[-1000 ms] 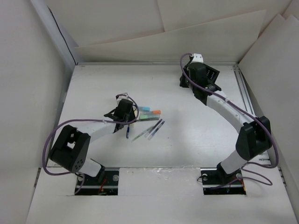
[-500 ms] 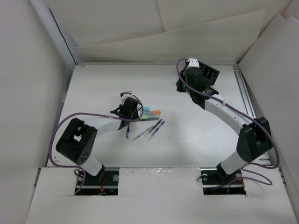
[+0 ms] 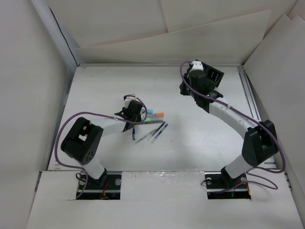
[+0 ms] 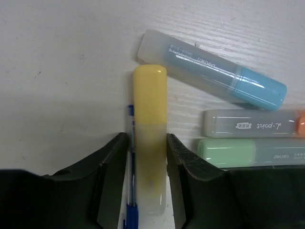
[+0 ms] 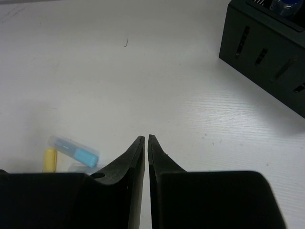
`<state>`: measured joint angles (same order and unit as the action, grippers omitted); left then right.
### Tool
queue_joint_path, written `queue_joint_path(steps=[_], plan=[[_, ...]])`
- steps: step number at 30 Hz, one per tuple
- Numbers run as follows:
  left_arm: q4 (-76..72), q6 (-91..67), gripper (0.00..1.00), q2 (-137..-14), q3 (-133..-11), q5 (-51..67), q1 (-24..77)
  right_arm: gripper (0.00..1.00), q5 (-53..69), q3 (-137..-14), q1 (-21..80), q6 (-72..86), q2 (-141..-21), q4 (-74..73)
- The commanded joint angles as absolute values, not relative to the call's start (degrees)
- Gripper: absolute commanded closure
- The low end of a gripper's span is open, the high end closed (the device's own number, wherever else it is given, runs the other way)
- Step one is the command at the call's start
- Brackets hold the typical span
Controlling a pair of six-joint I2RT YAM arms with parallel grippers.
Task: Sort the stationery into containers
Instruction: Pick up the pen from the center of the board.
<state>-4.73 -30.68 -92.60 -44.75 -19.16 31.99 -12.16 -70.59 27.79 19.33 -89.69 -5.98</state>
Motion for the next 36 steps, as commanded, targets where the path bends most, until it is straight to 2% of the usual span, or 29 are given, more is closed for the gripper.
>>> queue_joint_path(steps=[1, 8, 14, 17, 26, 30, 34, 36], plan=[[-3.9, -30.3, 0.69, -94.0, -45.7, -19.3, 32.4, 0.87, -11.9, -70.4, 28.1, 19.8, -86.2, -3.3], [-3.3, -30.3, 0.96, -93.4, -46.2, -18.8, 32.4, 0.80, -11.3, -69.9, 28.1, 19.8, -86.2, -3.3], [-1.7, -30.3, 0.94, -91.6, -45.7, -20.0, 32.4, 0.76, -10.7, -70.4, 28.1, 19.8, -86.8, -3.3], [-1.7, -30.3, 0.97, -90.0, -45.2, -20.0, 32.4, 0.75, -10.7, -70.4, 28.1, 19.8, -87.4, -3.3], [0.0, -30.8, 1.00, -81.7, -43.6, -18.3, 32.4, 0.47, -6.2, -71.5, 28.7, 19.8, -88.4, -3.3], [0.0, -30.8, 1.00, -76.5, -41.7, -14.6, 32.4, 0.39, 2.3, -72.8, 29.3, 19.8, -88.9, -3.3], [-5.8, -30.2, 1.00, -70.0, -37.9, -7.8, 32.4, 0.35, 20.1, -73.3, 29.3, 22.3, -88.9, -0.5], [-8.0, -29.5, 1.00, -65.7, -35.5, -4.6, 32.4, 0.30, 25.4, -72.1, 29.3, 25.3, -88.9, 3.7]])
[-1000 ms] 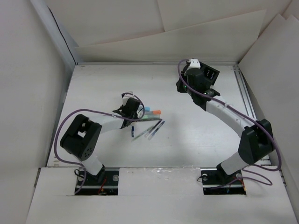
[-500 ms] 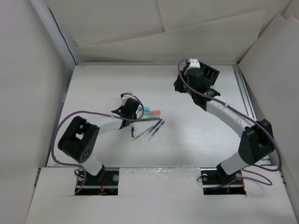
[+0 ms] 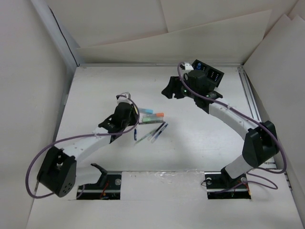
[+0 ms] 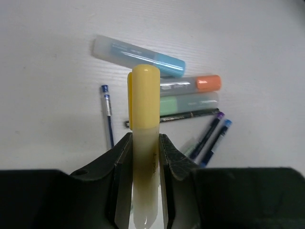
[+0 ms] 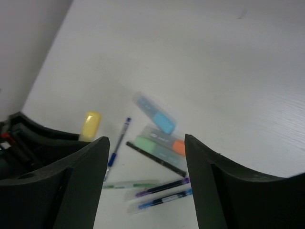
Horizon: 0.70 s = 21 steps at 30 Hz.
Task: Sort the stationery into containers
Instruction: Pick up the pen from the center of the board, then place the pen in the storage box.
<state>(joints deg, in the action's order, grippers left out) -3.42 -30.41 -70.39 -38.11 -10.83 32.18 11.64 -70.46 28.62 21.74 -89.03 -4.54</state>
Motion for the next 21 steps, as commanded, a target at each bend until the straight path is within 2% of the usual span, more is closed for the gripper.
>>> queue_joint_path(steps=[1, 7, 11, 17, 21], plan=[[-9.4, -28.7, 1.00, -64.3, -34.6, -1.3, 32.4, 0.29, 27.3, -72.1, 29.3, 26.1, -88.9, 4.6], [-20.8, -27.1, 0.99, -55.0, -28.3, 8.9, 32.4, 0.18, 33.0, -72.1, 33.8, 28.5, -91.7, 7.5], [-24.5, -27.1, 0.99, -53.4, -27.7, 13.6, 32.4, 0.16, 33.0, -72.1, 35.9, 29.0, -93.2, 8.5], [-27.5, -27.7, 0.97, -52.1, -27.1, 17.7, 32.4, 0.17, 35.6, -69.7, 36.4, 31.2, -94.2, 14.0], [-28.0, -28.2, 0.97, -51.5, -27.6, 18.7, 32.4, 0.23, 35.6, -68.4, 36.9, 31.7, -94.2, 14.6]])
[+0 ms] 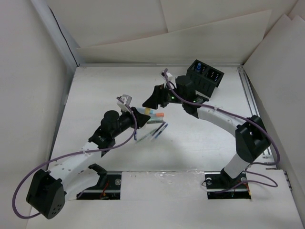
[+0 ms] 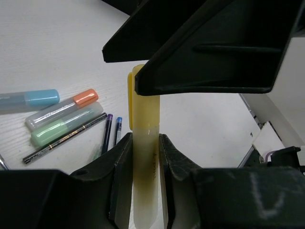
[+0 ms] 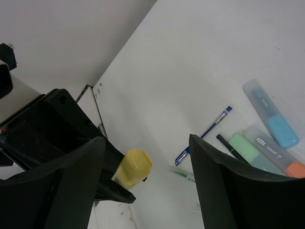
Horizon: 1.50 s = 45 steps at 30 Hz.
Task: Sort the stationery into containers
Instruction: Place the pen in the storage box.
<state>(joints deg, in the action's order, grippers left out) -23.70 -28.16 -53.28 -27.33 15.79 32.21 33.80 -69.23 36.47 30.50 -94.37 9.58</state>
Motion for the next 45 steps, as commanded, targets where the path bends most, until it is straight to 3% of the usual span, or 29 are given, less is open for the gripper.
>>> queue_joint_path(steps=[1, 11, 16, 25, 27, 32, 34, 45], plan=[[-28.0, -28.2, 0.97, -51.5, -28.1, 18.7, 32.4, 0.25, 35.6, -68.4, 36.9, 31.7, -94.2, 15.1], [-28.6, -28.8, 0.97, -52.7, -28.7, 16.9, 32.4, 0.36, 35.6, -65.2, 36.9, 33.4, -92.5, 16.7], [-29.2, -29.4, 0.97, -53.9, -29.2, 15.8, 32.4, 0.46, 35.6, -64.0, 36.9, 33.9, -91.8, 17.3], [-29.2, -30.6, 0.94, -54.4, -29.2, 13.4, 32.4, 0.84, 34.8, -62.9, 36.9, 33.9, -91.3, 17.3], [-29.2, -30.6, 0.89, -54.4, -29.2, 13.4, 32.4, 0.88, 34.2, -62.9, 36.9, 33.9, -90.8, 17.3], [-29.2, -31.1, 0.62, -54.4, -29.2, 12.9, 32.4, 0.91, 31.9, -62.9, 36.9, 33.9, -90.3, 17.3], [-29.2, -31.1, 0.01, -54.4, -29.2, 12.9, 32.4, 0.91, 31.4, -63.5, 35.7, 33.9, -90.3, 17.3], [-27.9, -29.5, 0.00, -51.0, -27.8, 9.1, 32.4, 0.92, 27.4, -69.6, 24.0, 33.4, -93.1, 14.8]])
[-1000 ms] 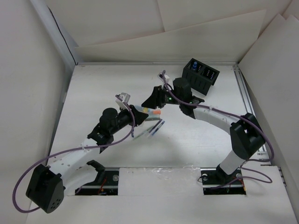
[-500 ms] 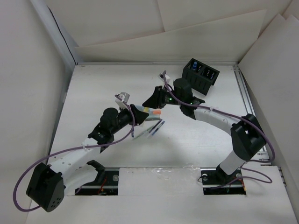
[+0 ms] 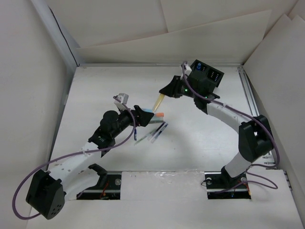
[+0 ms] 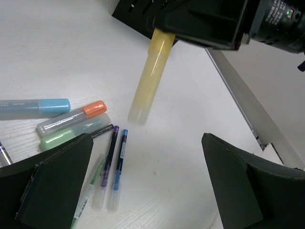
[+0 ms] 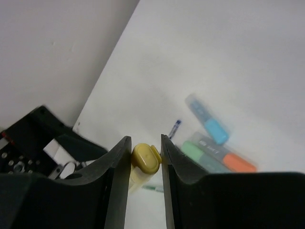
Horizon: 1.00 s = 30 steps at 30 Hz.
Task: Sort the stationery into containers
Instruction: Place the pen in the storage box.
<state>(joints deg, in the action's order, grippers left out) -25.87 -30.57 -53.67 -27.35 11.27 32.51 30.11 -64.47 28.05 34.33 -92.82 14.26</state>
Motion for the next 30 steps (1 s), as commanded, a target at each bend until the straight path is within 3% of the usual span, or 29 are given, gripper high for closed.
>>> queue_joint_path(steps=[1, 13, 17, 22, 30], plan=[[-27.4, -29.5, 0.00, -51.0, -27.3, 8.5, 32.4, 0.92, 26.8, -70.7, 22.5, 32.6, -93.1, 14.0], [-17.7, -29.5, 0.03, -60.2, -33.0, -6.6, 32.4, 0.93, -3.1, -91.4, 4.1, 26.5, -101.2, 1.9], [-15.6, -29.5, 0.15, -66.5, -35.9, -10.0, 32.4, 0.93, -9.5, -99.1, 3.6, 23.5, -106.4, -0.2], [-14.4, -29.5, 0.16, -72.3, -38.9, -11.8, 32.4, 0.93, -14.0, -106.5, 3.6, 18.5, -113.4, -3.9], [-13.4, -28.5, 0.16, -76.6, -40.5, -14.1, 32.4, 0.93, -19.6, -108.4, 4.7, 13.4, -116.4, -5.1]])
